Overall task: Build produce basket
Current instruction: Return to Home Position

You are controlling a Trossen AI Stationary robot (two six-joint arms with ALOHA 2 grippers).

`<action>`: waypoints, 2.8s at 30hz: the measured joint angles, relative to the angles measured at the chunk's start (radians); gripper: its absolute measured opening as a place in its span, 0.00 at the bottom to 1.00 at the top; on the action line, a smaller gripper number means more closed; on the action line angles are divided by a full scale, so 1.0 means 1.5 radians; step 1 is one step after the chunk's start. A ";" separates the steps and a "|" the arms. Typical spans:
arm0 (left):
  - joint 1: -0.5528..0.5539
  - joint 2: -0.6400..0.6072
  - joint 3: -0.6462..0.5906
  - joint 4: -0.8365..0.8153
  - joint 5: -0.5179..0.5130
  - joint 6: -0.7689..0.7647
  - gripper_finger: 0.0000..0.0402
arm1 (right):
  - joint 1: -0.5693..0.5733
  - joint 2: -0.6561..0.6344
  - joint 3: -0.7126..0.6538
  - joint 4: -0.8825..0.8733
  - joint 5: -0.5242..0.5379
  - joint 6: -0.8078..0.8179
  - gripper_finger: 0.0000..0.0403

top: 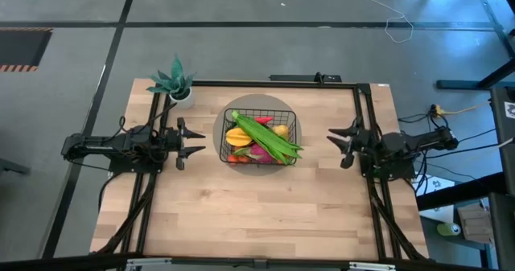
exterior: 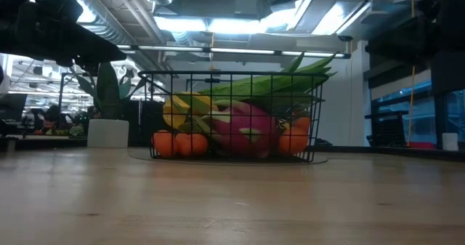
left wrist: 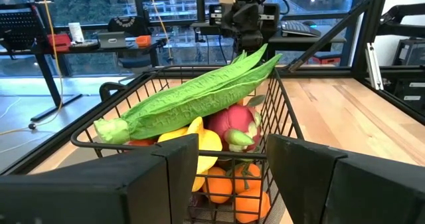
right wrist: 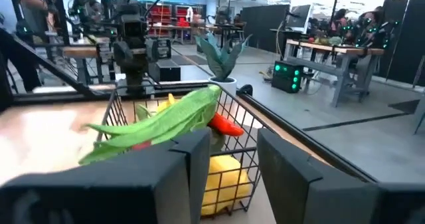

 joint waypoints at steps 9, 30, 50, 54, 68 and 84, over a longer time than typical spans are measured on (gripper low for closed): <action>0.000 0.000 0.000 0.000 0.000 0.000 0.42 | 0.000 0.001 -0.044 0.074 -0.038 -0.050 0.31; 0.000 0.000 0.000 0.000 0.000 0.000 0.42 | -0.057 0.000 -0.048 0.081 -0.235 -0.170 0.31; 0.000 0.000 0.000 0.000 0.000 0.000 0.42 | -0.201 0.003 -0.048 0.048 -0.390 -0.169 0.31; 0.000 0.000 0.000 0.000 0.000 0.000 0.42 | -0.202 0.004 -0.048 0.042 -0.421 -0.163 0.31; 0.000 0.000 0.000 0.000 0.000 0.000 0.42 | -0.202 0.052 -0.048 0.043 -0.420 -0.154 0.31; 0.000 0.000 0.000 0.000 0.000 0.000 0.42 | -0.202 0.000 -0.048 0.044 -0.419 -0.154 0.31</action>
